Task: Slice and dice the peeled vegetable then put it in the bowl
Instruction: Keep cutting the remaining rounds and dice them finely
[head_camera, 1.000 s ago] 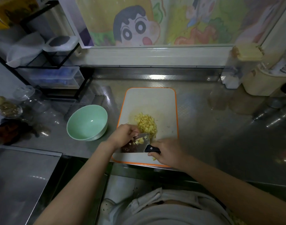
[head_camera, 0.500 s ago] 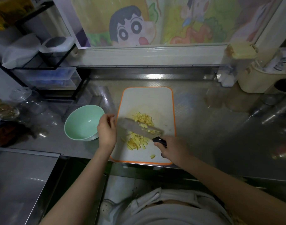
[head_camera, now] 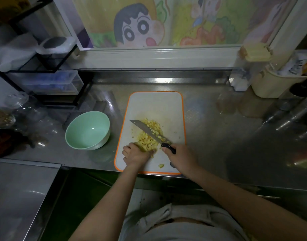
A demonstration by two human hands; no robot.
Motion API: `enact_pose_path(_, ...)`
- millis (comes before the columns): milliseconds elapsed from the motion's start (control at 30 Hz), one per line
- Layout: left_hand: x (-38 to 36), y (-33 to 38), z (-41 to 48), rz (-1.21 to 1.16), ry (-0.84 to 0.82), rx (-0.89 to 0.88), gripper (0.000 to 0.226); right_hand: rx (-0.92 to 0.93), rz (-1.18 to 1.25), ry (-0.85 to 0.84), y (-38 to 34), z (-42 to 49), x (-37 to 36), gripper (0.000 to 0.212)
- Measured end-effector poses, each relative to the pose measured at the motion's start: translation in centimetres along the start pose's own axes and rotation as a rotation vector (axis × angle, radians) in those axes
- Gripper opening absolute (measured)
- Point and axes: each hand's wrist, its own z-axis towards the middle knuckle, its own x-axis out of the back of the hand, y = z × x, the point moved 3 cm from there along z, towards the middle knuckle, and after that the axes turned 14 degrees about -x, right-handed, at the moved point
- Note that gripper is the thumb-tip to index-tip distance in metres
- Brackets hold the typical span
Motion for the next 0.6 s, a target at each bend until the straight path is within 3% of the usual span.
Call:
enact_pose_path(367,0.3,0.4,0.6,0.079,-0.106,-0.127,0.083,0.003,0.053,-0.042,0.2,-0.6,-0.2,0.031)
enact_pose_path(600,-0.8,0.3,0.0,0.141,0.045,-0.198,0.058,0.035,0.003,-0.031,-0.1,-0.5,-0.3,0.035)
